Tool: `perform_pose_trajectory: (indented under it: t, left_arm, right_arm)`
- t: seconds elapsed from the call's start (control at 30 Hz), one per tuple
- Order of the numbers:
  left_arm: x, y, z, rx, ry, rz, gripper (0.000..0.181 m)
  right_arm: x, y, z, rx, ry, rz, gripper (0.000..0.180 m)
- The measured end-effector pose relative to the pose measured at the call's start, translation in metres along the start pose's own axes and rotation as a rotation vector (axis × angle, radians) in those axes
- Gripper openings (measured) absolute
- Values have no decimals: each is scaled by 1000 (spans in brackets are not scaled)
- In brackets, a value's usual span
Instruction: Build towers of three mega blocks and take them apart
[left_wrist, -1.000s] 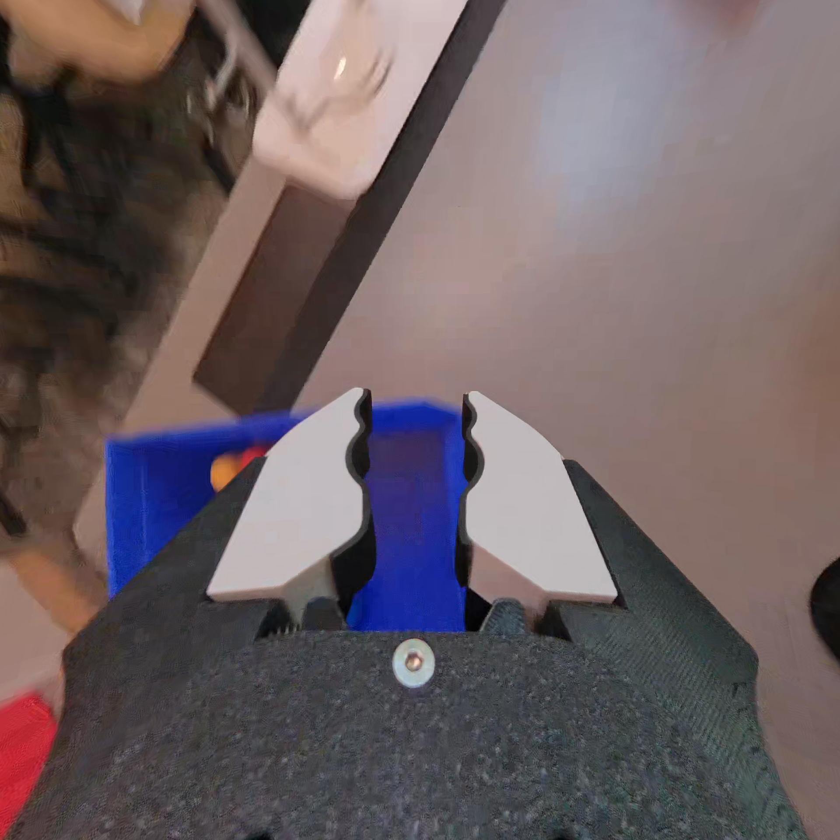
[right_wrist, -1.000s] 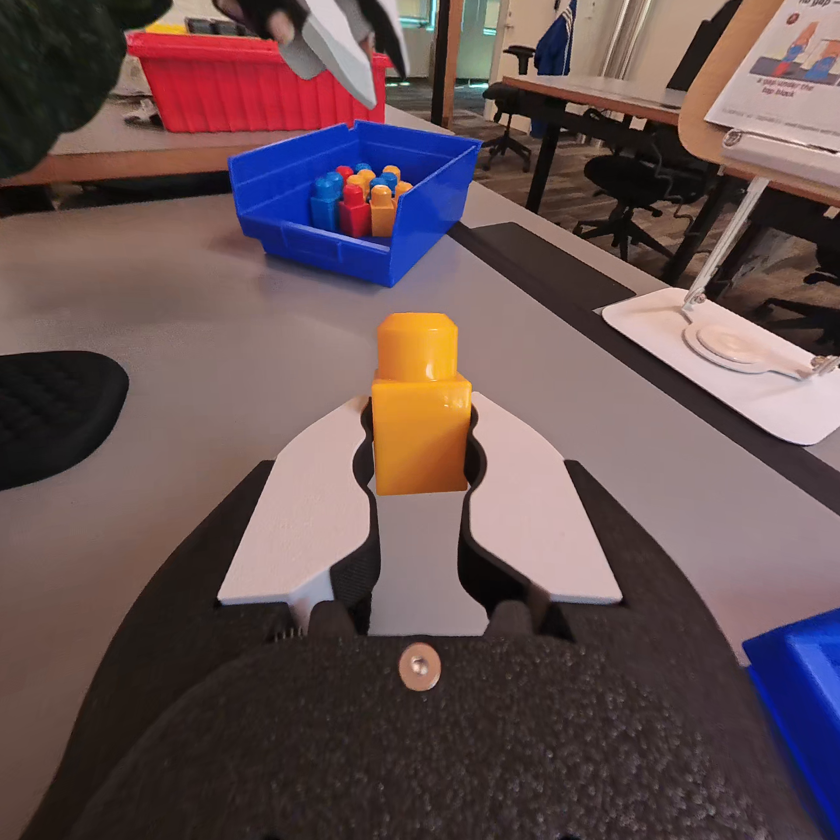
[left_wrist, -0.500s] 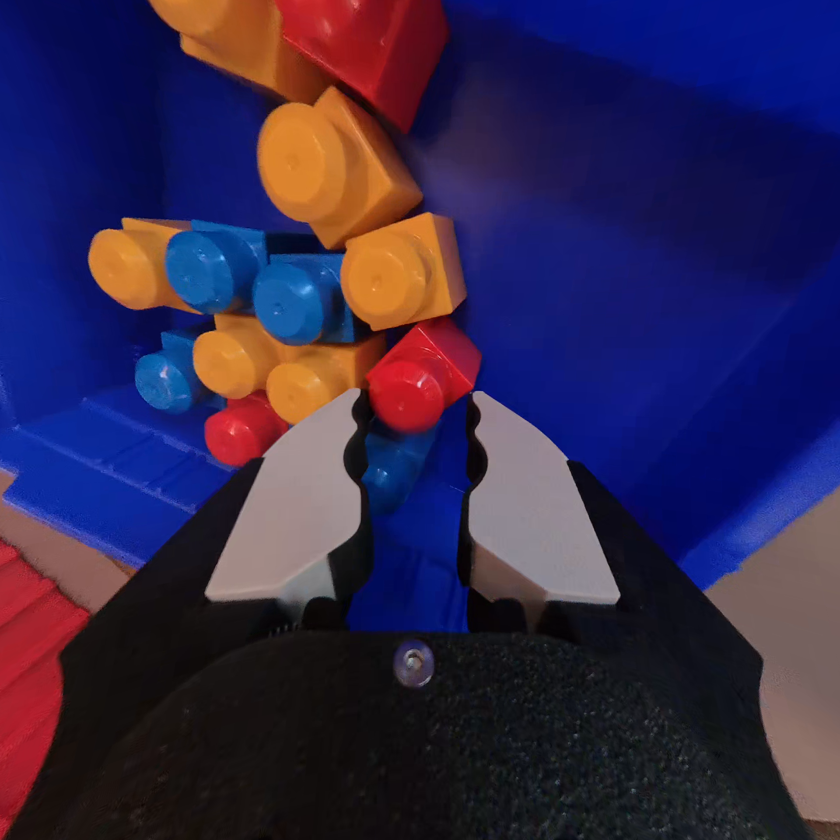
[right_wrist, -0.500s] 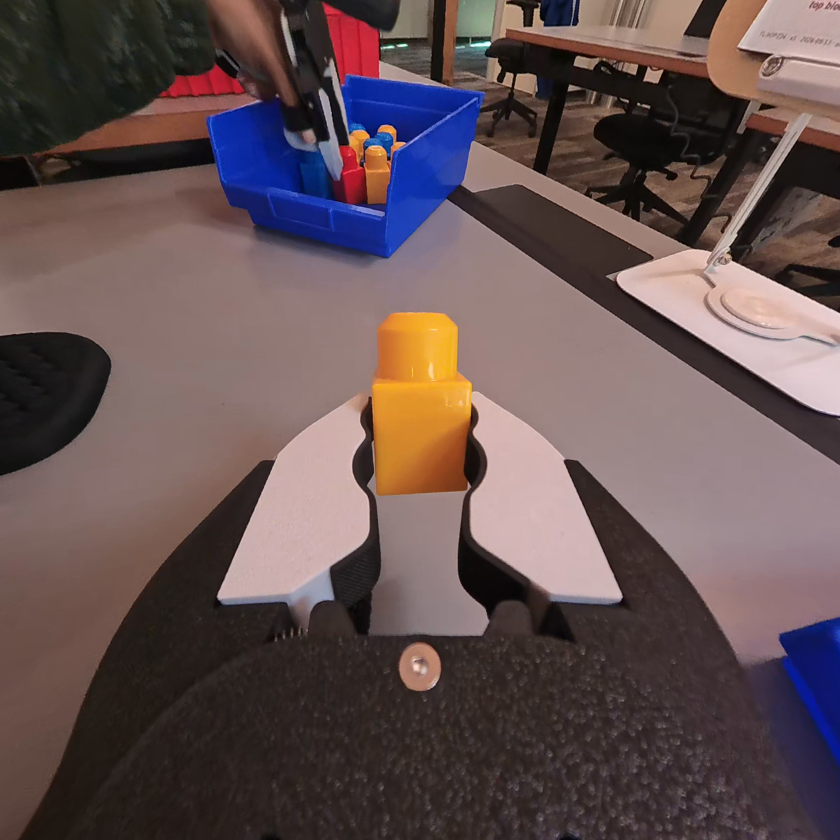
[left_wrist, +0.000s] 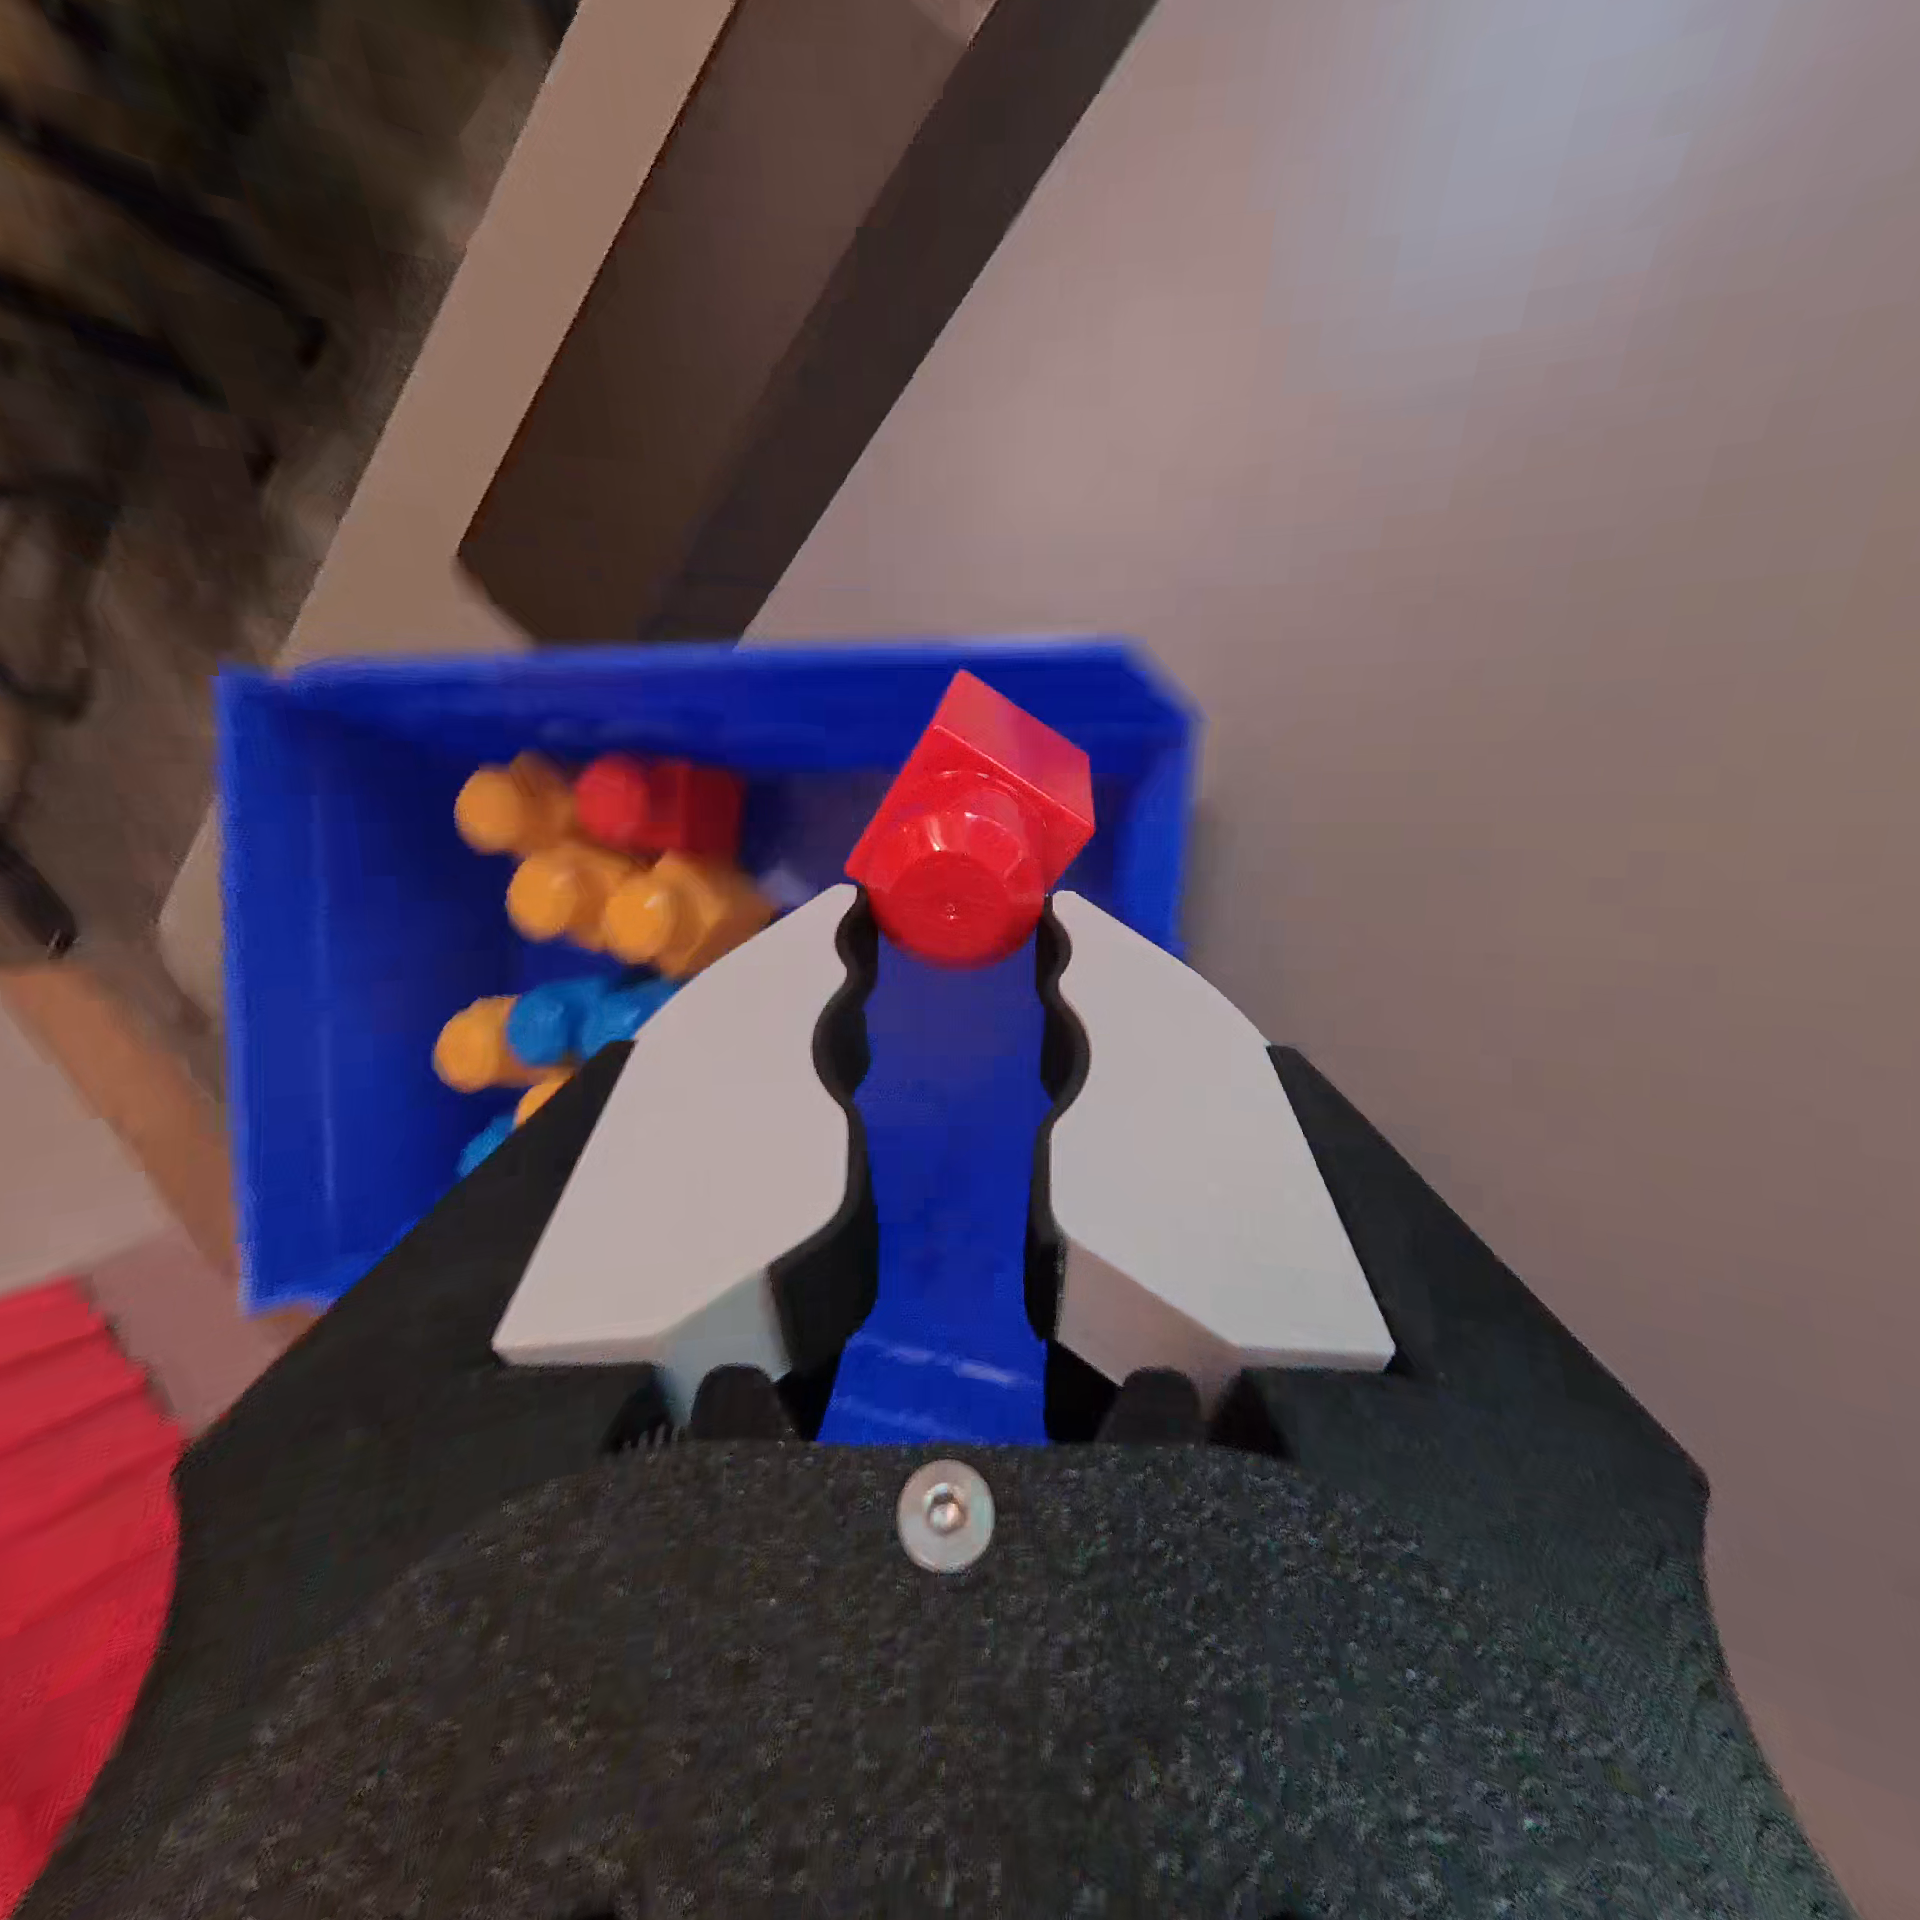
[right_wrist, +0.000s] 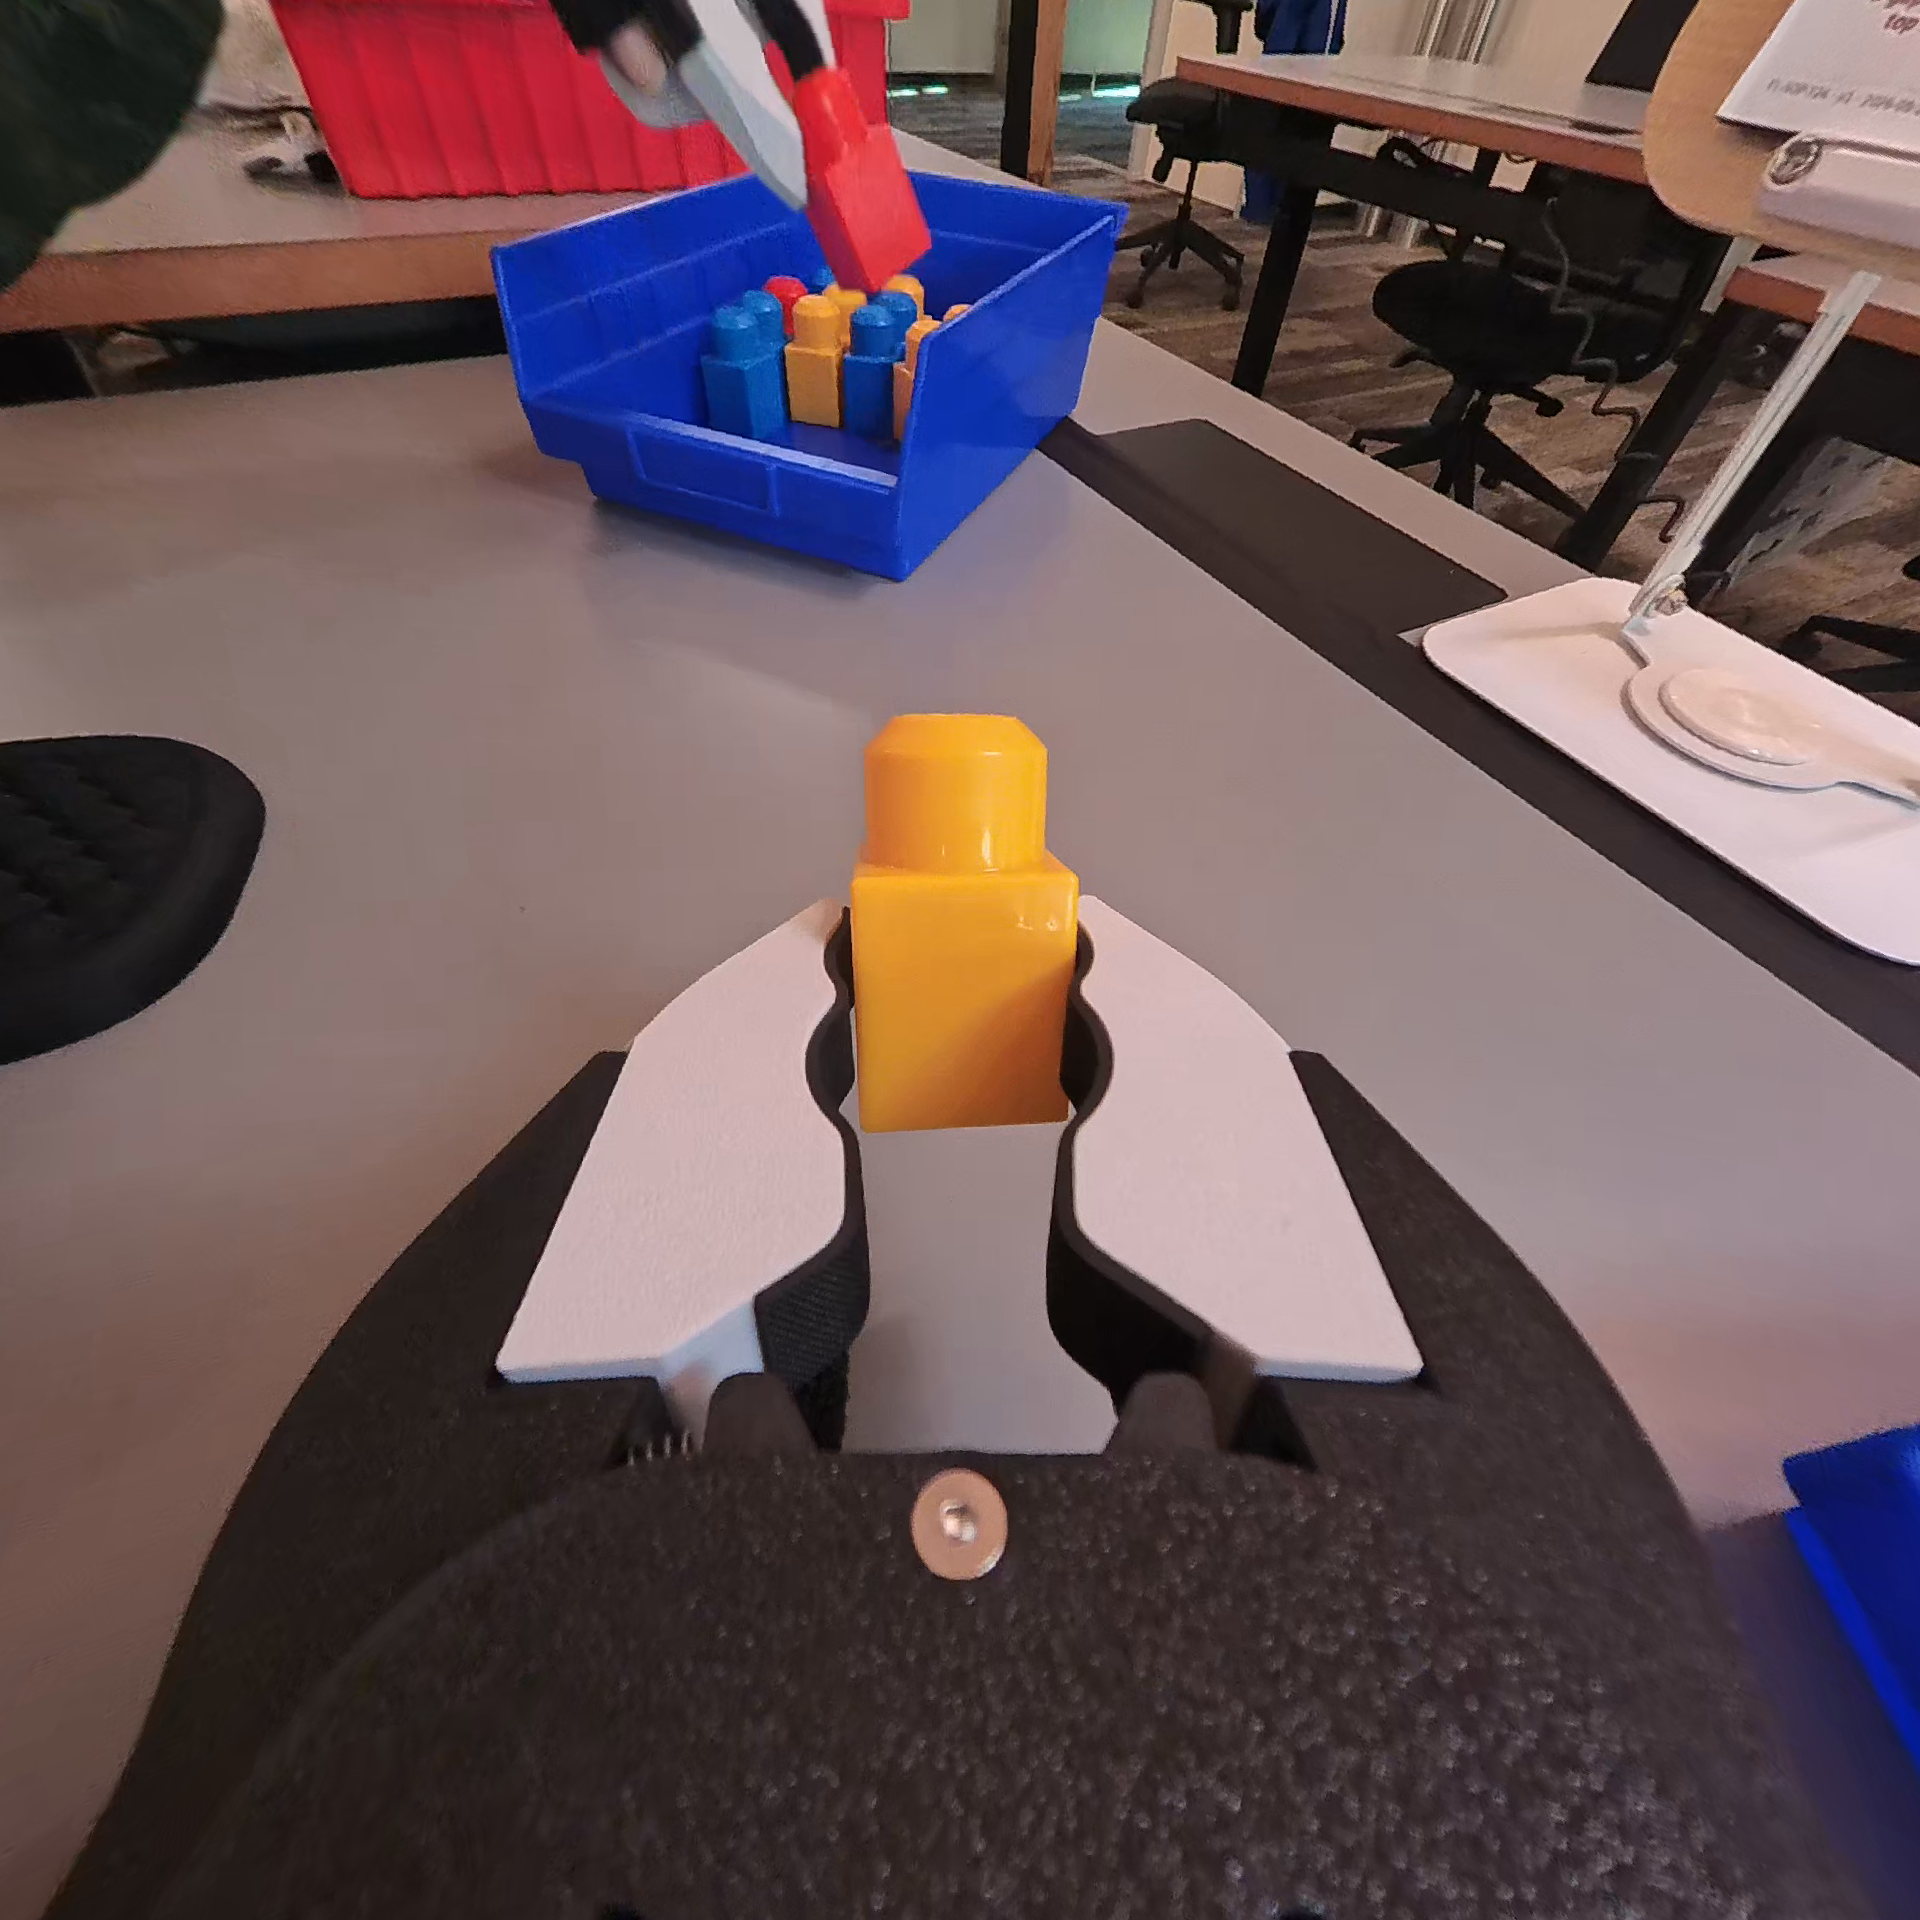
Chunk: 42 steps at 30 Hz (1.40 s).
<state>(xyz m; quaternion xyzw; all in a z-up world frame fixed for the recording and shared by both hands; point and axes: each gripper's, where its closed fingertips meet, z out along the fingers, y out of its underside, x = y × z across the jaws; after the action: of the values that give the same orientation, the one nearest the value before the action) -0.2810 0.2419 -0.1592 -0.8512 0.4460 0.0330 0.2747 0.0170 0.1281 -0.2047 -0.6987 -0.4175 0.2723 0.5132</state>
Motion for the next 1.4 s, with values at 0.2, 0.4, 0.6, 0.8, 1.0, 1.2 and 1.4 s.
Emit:
perform_pose_trajectory:
  t: [0.2, 0.4, 0.6, 0.8, 1.0, 1.2, 1.4]
  left_arm:
    - [135, -76, -27, 220, 325, 187, 29]
    - [231, -110, -13, 298, 536, 296, 29]
    - [265, -113, 14, 283, 621, 295, 29]
    - [272, -112, 17, 311, 614, 307, 29]
    - [272, -113, 14, 346, 632, 241, 29]
    - [276, -118, 17, 358, 584, 209, 29]
    - [274, -126, 18, 370, 587, 131, 28]
  right_arm:
    - [-5, 17, 8, -109, 34, -123, 37]
    - [-15, 28, 15, -191, 41, -224, 37]
    - [-26, 28, 17, -194, 1, -252, 37]
    - [-30, 31, 15, -201, -36, -231, 36]
    - [-30, 27, 16, -186, 1, -259, 36]
    - [-26, 31, 20, -218, 57, -277, 36]
    - [-17, 27, 18, -199, 100, -256, 36]
